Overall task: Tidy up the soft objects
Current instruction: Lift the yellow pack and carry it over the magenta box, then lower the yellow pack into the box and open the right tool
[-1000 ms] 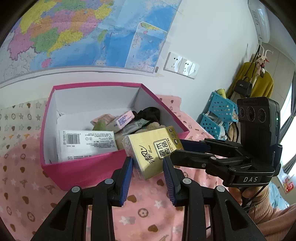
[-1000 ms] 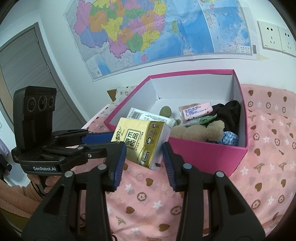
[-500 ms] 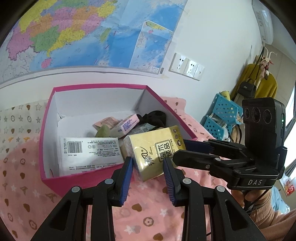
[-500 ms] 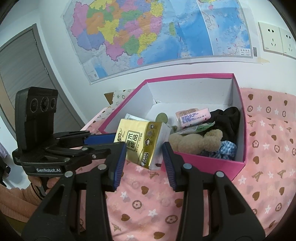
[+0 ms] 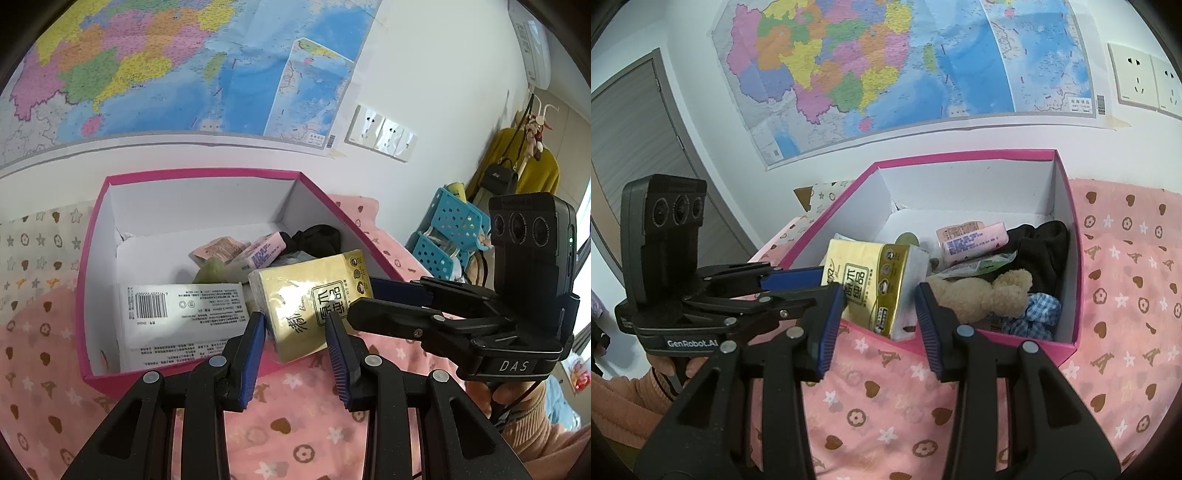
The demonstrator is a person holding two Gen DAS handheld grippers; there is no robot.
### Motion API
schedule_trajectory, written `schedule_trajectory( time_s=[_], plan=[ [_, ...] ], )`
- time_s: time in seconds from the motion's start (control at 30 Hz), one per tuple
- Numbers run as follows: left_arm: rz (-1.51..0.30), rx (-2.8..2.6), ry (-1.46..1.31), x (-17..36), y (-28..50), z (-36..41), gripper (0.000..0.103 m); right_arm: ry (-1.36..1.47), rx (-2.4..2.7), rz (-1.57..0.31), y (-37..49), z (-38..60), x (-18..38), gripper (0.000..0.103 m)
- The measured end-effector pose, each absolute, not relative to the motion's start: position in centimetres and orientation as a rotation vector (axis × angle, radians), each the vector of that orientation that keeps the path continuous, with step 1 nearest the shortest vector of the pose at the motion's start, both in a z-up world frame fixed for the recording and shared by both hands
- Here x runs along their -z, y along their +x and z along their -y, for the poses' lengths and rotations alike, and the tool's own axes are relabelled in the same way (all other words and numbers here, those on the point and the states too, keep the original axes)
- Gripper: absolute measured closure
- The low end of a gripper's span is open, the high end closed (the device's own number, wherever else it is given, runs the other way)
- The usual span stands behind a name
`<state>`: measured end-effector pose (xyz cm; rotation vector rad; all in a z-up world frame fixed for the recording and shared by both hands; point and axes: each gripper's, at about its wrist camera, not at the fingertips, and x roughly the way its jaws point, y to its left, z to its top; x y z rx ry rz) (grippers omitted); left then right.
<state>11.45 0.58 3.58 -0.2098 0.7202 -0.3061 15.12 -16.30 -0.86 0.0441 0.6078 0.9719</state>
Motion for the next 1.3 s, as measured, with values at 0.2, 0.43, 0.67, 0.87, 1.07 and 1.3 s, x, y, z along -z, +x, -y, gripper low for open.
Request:
schedule_trajectory(
  time_s=[0.2,0.43,0.67,0.87,1.07,1.3],
  plan=[
    [-0.717,0.305,-0.204,-3.7,11.8,-0.5,0.070,0.048,-0.966,-0.610,15.6,16.3,0.9,0.059],
    [-0.714,0.301,-0.205,-3.8,12.3,-0.6,0.070,0.052,-0.961,-0.615,16.2,16.2,0.8,0.060],
    [-0.728,0.282,-0.213,-3.5,12.9,-0.8,0.070,0.051,-0.962,-0.613,16.5,15.9,0.7,0.059],
    [-0.744,0.275,-0.229,-3.1,13.6,-1.1,0.070,0.047,-0.960,-0.618,17.0,15.5,0.7,0.060],
    [-0.760,0.269,-0.234,-2.8,14.1,-1.3,0.070,0.052,-0.952,-0.631,17.4,15.3,0.8,0.060],
    [-0.780,0.266,-0.242,-2.4,14.6,-1.4,0.070,0.064,-0.947,-0.652,18.0,15.0,1.1,0.060]
  ],
)
